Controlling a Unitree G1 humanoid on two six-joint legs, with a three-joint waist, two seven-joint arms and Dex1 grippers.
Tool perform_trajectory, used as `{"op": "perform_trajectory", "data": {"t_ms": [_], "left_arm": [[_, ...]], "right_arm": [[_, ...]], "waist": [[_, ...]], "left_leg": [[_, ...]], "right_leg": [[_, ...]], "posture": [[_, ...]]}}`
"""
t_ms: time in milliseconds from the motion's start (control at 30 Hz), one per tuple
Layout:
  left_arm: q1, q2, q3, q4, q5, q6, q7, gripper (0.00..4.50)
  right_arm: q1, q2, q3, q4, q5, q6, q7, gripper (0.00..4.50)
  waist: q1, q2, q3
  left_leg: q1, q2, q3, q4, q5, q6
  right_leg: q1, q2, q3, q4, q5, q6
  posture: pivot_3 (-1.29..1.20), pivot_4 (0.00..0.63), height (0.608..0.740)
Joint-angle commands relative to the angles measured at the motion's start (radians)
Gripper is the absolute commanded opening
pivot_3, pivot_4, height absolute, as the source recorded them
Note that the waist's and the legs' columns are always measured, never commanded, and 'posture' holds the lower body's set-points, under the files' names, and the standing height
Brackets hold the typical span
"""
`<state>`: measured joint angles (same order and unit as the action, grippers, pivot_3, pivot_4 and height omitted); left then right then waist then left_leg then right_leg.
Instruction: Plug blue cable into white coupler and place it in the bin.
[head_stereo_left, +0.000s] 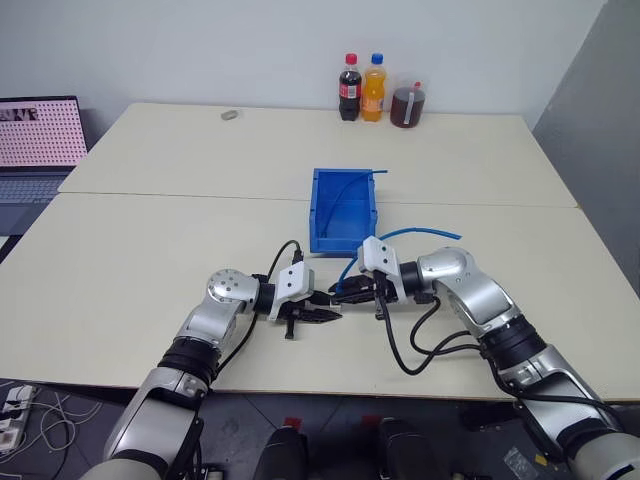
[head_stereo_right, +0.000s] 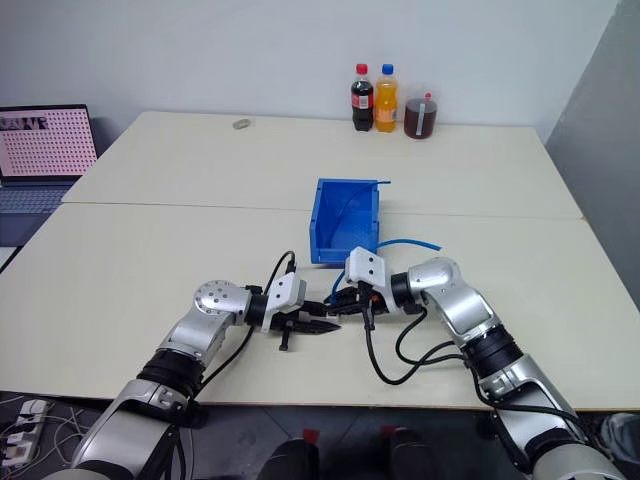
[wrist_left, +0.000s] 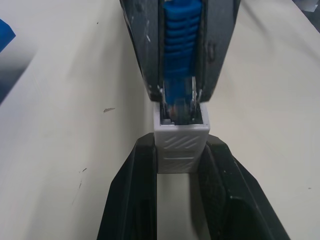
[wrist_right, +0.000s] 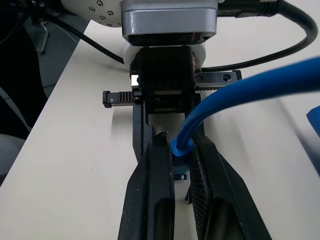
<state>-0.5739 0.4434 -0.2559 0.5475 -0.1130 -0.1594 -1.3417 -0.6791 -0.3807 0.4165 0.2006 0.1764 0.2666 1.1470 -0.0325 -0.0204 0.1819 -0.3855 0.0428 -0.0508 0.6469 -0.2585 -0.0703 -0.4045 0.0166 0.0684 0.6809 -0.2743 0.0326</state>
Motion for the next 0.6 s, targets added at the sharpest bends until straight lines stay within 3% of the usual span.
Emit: {"op": "perform_trajectory", "data": {"t_ms": [33,400,467,600], "left_arm": [[0.007,-0.007,-0.019,-0.015,0.012,-0.008,-0.013,0.77],[0.012,-0.006,-0.011,-0.026,0.007,0.001,-0.009,0.77],[0.014,-0.009,-0.002,-0.037,-0.001,0.012,-0.002,1.48],[0.044,0.007,0.036,-0.153,-0.054,0.110,0.014,2.20]], "right_arm": [[0.049,-0.004,0.026,0.017,-0.081,-0.013,-0.061,0.18],[0.083,0.001,0.028,0.014,-0.102,0.000,-0.079,0.18],[0.080,0.009,0.004,0.000,-0.075,0.035,-0.083,0.18],[0.073,0.022,-0.088,-0.081,0.022,0.181,-0.107,0.18]], "waist": [[0.000,0.000,0.000],[-0.001,0.000,-0.004],[-0.001,0.000,-0.004],[-0.001,0.001,-0.004]], "left_leg": [[0.000,0.000,0.000,0.000,0.000,0.000],[0.001,0.000,0.000,0.000,0.000,0.000],[0.001,0.000,0.000,0.000,0.000,0.000],[0.001,0.000,0.000,0.000,0.000,0.000]], "right_leg": [[0.000,0.000,0.000,0.000,0.000,0.000],[0.001,0.000,0.000,0.000,0.000,0.000],[0.001,0.000,0.000,0.000,0.000,0.000],[0.001,0.000,0.000,0.000,0.000,0.000]], "posture": [[0.00,0.150,0.740],[0.00,0.150,0.740],[0.00,0.150,0.740],[0.00,0.150,0.740]]}}
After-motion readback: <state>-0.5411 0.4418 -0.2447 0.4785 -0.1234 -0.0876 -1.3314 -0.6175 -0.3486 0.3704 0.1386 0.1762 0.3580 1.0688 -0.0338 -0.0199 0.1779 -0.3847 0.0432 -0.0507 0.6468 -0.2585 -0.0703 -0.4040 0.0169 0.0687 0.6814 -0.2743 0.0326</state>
